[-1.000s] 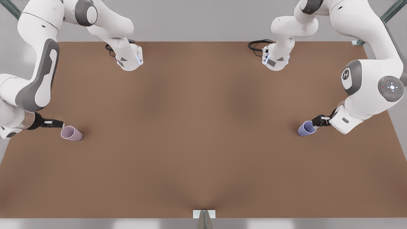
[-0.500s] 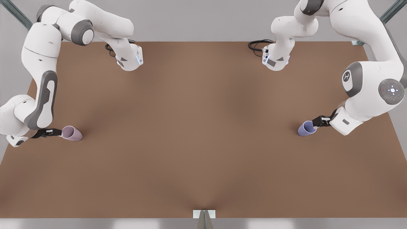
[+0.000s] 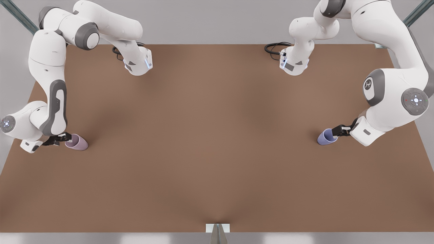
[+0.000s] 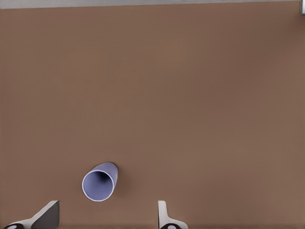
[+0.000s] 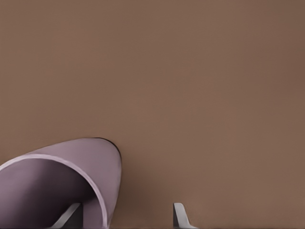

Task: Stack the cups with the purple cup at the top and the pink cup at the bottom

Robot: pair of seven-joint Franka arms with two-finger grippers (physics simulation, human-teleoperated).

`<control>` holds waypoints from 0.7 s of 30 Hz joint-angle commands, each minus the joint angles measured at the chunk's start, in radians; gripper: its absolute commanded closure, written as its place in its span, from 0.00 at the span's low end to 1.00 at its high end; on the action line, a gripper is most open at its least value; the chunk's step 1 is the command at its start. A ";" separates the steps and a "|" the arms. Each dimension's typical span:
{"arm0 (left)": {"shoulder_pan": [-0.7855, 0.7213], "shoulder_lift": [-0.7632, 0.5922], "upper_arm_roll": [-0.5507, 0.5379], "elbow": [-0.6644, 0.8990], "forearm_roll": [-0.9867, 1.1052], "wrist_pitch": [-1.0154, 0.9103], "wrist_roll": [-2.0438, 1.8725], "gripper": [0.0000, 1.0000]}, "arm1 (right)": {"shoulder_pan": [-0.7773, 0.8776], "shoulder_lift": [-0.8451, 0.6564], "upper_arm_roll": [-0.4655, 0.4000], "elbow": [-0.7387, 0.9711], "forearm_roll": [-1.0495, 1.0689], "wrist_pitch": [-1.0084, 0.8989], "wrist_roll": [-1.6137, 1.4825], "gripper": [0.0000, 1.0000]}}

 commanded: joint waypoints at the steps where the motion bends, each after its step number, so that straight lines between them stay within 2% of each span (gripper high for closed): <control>1: 0.000 -0.001 0.000 0.000 0.001 0.000 -0.004 0.00 | -0.001 0.007 0.000 -0.006 0.002 0.051 -0.214 0.27; 5: 0.000 0.000 0.000 0.000 0.001 -0.002 -0.005 0.00 | -0.001 0.022 0.008 -0.015 0.014 0.046 -0.210 0.27; 7: 0.000 0.000 0.000 0.000 0.001 -0.008 -0.005 0.00 | 0.001 0.022 0.017 -0.017 0.020 0.046 -0.208 0.30; 9: 0.000 0.000 0.000 0.000 0.001 -0.008 -0.005 0.00 | 0.001 0.022 0.019 -0.015 0.020 0.046 -0.208 0.50; 10: 0.000 0.000 0.000 0.000 0.001 -0.008 -0.005 0.00 | 0.001 0.022 0.022 -0.015 0.020 0.046 -0.208 0.55; 11: 0.000 0.000 0.000 0.000 0.001 -0.008 -0.005 0.00 | -0.001 0.022 0.026 -0.015 0.020 0.044 -0.208 0.67; 12: 0.000 0.000 0.000 0.000 0.001 -0.008 -0.005 0.00 | -0.001 0.022 0.026 -0.017 0.020 0.043 -0.205 0.69; 13: 0.000 0.000 0.000 0.000 0.001 -0.008 -0.005 0.00 | -0.001 0.022 0.030 -0.017 0.020 0.038 -0.205 0.79; 18: -0.001 -0.001 0.000 0.002 0.001 -0.011 -0.005 0.00 | -0.007 0.005 0.051 -0.017 0.019 0.031 -0.199 0.79; 21: 0.000 -0.001 0.000 0.002 0.001 -0.011 -0.005 0.00 | 0.007 -0.068 0.079 -0.049 0.014 0.032 -0.164 0.79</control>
